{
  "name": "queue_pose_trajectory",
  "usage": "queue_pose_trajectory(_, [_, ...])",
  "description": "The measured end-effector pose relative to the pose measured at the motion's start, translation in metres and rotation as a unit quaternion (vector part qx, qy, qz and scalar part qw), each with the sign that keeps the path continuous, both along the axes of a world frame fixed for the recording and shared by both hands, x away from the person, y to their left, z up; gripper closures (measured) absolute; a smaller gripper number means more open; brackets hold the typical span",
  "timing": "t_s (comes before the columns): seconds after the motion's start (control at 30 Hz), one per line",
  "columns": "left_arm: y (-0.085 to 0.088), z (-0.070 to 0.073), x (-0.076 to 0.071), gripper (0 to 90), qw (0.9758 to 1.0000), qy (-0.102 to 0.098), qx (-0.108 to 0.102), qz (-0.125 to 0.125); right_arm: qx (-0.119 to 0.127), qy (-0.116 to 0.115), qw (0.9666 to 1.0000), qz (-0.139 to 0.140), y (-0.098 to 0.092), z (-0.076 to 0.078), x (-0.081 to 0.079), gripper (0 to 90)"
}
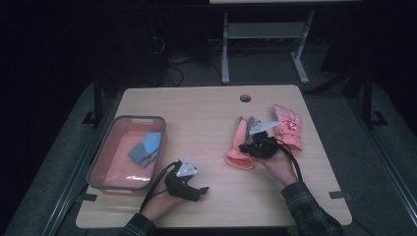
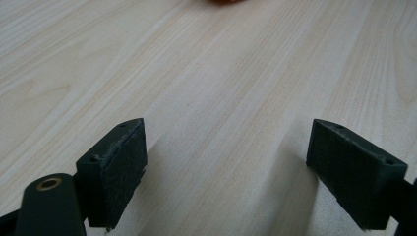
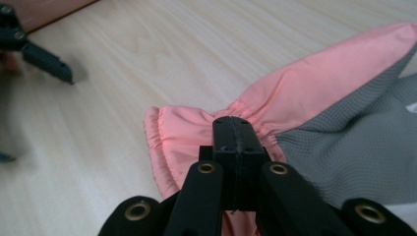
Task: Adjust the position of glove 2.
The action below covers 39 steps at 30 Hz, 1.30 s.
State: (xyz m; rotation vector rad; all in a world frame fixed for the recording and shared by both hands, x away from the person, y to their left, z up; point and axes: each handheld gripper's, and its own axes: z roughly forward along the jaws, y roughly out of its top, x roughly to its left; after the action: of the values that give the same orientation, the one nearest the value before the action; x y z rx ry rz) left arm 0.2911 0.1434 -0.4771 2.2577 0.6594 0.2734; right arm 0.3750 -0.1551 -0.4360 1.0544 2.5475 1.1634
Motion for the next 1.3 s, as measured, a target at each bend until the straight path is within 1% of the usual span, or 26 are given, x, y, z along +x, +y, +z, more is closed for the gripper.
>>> queue_pose_trajectory(0.1, [0.0,0.0,0.0,14.6,1.0,0.0,0.0,0.0,-0.004,0.003,0.9999,0.01,-0.001,0.0,-0.009,90.0])
queue_pose_trajectory(0.13, [0.0,0.0,0.0,14.6,1.0,0.0,0.0,0.0,-0.004,0.003,0.9999,0.01,-0.001,0.0,-0.009,90.0])
queue_pose_trajectory(0.17, [0.0,0.0,0.0,14.6,1.0,0.0,0.0,0.0,-0.006,0.001,0.9998,0.02,-0.003,0.0,-0.016,90.0])
queue_pose_trajectory(0.23, [0.0,0.0,0.0,14.6,1.0,0.0,0.0,0.0,-0.005,0.008,0.9997,0.023,-0.005,0.001,-0.021,90.0])
queue_pose_trajectory(0.4, [0.0,0.0,0.0,14.6,1.0,-0.003,-0.001,0.0,-0.01,0.008,0.9994,0.033,-0.012,0.003,-0.038,90.0])
queue_pose_trajectory(0.43, [0.0,0.0,0.0,14.6,1.0,-0.003,-0.001,0.0,-0.01,0.008,0.9994,0.033,-0.012,0.003,-0.038,90.0])
queue_pose_trajectory(0.47, [0.0,0.0,0.0,14.6,1.0,-0.003,0.0,0.0,-0.013,0.012,0.9993,0.034,-0.017,0.003,-0.047,90.0])
queue_pose_trajectory(0.53, [0.0,0.0,0.0,14.6,1.0,-0.003,0.0,0.0,-0.012,0.014,0.9992,0.035,-0.018,0.003,-0.049,90.0])
queue_pose_trajectory(0.6, [0.0,0.0,0.0,14.6,1.0,-0.001,-0.002,0.0,-0.014,0.017,0.9991,0.035,-0.026,0.003,-0.06,90.0])
queue_pose_trajectory(0.63, [0.0,0.0,0.0,14.6,1.0,-0.001,-0.002,0.0,-0.014,0.017,0.9991,0.035,-0.026,0.003,-0.06,90.0])
queue_pose_trajectory(0.8, [0.0,-0.001,0.0,14.6,1.0,-0.002,-0.004,0.002,-0.017,0.02,0.9991,0.034,-0.039,0.003,-0.072,90.0])
queue_pose_trajectory(0.83, [0.0,-0.001,0.0,14.6,1.0,-0.001,-0.004,0.002,-0.017,0.019,0.999,0.038,-0.043,0.003,-0.075,90.0])
queue_pose_trajectory(0.93, [0.0,-0.001,0.0,14.6,1.0,-0.001,-0.005,0.002,-0.014,0.018,0.9992,0.033,-0.045,0.006,-0.075,90.0])
queue_pose_trajectory(0.97, [0.0,0.0,0.0,14.6,1.0,-0.001,-0.004,0.002,-0.013,0.012,0.9995,0.027,-0.044,0.009,-0.071,90.0])
queue_pose_trajectory(1.03, [0.0,0.0,0.0,14.6,1.0,0.0,-0.002,0.001,-0.012,0.012,0.9996,0.022,-0.043,0.01,-0.069,90.0])
queue_pose_trajectory(1.07, [0.0,0.0,0.0,14.7,1.0,-0.001,-0.002,0.0,-0.013,0.005,0.9998,0.014,-0.04,0.013,-0.06,90.0])
queue_pose_trajectory(1.1, [0.0,0.0,0.0,14.6,1.0,-0.001,-0.001,0.001,-0.015,0.003,0.9998,0.011,-0.039,0.014,-0.057,89.9])
queue_pose_trajectory(1.13, [0.0,0.0,0.0,14.6,1.0,-0.001,-0.001,0.001,-0.015,0.003,0.9998,0.011,-0.039,0.014,-0.057,89.9])
queue_pose_trajectory(1.17, [0.0,0.0,0.0,14.6,1.0,-0.003,0.0,0.0,-0.015,0.0,0.9998,0.009,-0.037,0.014,-0.052,89.9])
queue_pose_trajectory(1.27, [0.0,0.0,0.0,14.6,1.0,-0.003,-0.001,-0.001,-0.026,0.005,0.9996,0.01,-0.029,0.01,-0.037,89.9])
queue_pose_trajectory(1.3, [0.0,0.0,0.0,14.6,1.0,-0.002,-0.001,-0.001,-0.029,0.007,0.9995,0.01,-0.027,0.009,-0.035,90.0])
